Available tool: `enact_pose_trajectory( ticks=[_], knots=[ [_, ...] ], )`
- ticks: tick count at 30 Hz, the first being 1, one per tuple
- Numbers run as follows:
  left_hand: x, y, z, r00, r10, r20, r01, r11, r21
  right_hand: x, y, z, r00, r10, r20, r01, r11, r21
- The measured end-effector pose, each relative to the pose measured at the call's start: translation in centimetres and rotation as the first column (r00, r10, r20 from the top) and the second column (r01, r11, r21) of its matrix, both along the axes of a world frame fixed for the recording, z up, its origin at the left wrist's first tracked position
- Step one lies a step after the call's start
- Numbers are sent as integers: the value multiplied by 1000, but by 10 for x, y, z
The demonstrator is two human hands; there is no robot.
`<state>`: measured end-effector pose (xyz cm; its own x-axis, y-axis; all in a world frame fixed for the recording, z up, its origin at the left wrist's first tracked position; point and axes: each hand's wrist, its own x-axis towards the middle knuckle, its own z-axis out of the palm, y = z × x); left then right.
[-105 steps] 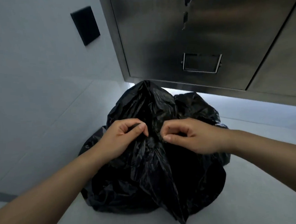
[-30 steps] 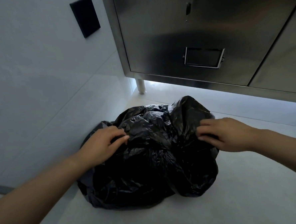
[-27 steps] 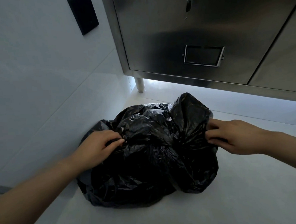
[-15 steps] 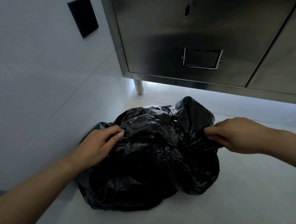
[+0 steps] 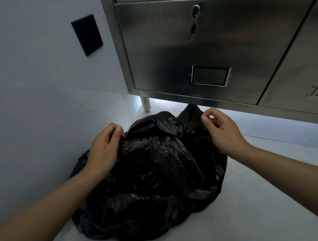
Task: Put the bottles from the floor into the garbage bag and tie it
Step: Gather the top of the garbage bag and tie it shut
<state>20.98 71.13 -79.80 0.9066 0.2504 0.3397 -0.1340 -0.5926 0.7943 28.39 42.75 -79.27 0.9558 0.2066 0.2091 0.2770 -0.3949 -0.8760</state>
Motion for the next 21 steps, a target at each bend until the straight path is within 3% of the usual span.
enact_pose_trajectory(
  ticks=[2, 6, 12, 15, 18, 21],
  knots=[
    [-4, 17, -13, 997, 42, -64, -38, 997, 62, 6, -19, -12, 998, -50, -45, 47, 997, -59],
    [-14, 27, -34, 981, -26, -194, 55, 988, 147, 8, -42, -33, 995, -57, -79, 42, 984, -176],
    [-15, 45, -36, 972, 93, -215, -65, 988, 137, 12, -65, -38, 983, -113, -142, 88, 981, -170],
    [-10, 38, -25, 983, 83, -166, -66, 992, 106, 18, -60, -27, 976, -152, -155, 142, 987, -76],
    [-1, 24, -5, 992, 34, -121, -36, 999, -12, 18, -42, -7, 981, -45, -186, 57, 997, 60],
    [7, 9, 17, 991, -82, -111, 78, 996, -34, 11, -12, 11, 985, 110, -130, -105, 993, 48]
  ],
)
